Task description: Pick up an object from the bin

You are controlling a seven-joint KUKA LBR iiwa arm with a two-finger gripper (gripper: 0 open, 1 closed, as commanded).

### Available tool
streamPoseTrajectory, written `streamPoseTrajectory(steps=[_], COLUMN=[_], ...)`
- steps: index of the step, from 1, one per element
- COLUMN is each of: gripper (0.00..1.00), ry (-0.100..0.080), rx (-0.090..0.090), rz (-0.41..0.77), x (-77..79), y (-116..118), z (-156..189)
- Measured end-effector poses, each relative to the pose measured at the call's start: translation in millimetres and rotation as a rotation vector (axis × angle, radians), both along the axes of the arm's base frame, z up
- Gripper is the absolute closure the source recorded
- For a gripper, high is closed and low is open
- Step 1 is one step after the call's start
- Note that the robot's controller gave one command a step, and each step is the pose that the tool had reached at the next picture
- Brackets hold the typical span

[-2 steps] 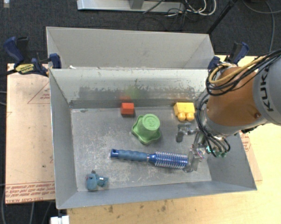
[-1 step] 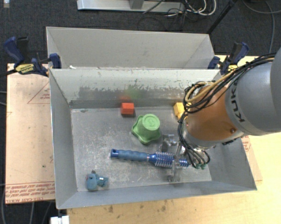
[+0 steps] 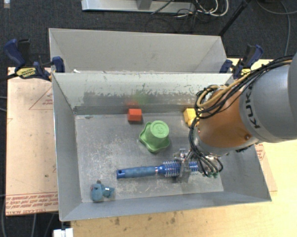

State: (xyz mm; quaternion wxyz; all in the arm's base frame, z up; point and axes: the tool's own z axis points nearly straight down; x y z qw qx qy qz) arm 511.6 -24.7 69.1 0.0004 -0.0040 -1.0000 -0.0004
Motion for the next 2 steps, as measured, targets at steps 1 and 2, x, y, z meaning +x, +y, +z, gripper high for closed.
streamPoseTrajectory(steps=[1, 2], gripper=[1.0, 1.0], ry=[-0.008, -0.012], rx=[0.0, -0.001], rz=[-0.014, 0.003], x=[-15.4, 1.3], y=[-1, -1], z=[119, 251])
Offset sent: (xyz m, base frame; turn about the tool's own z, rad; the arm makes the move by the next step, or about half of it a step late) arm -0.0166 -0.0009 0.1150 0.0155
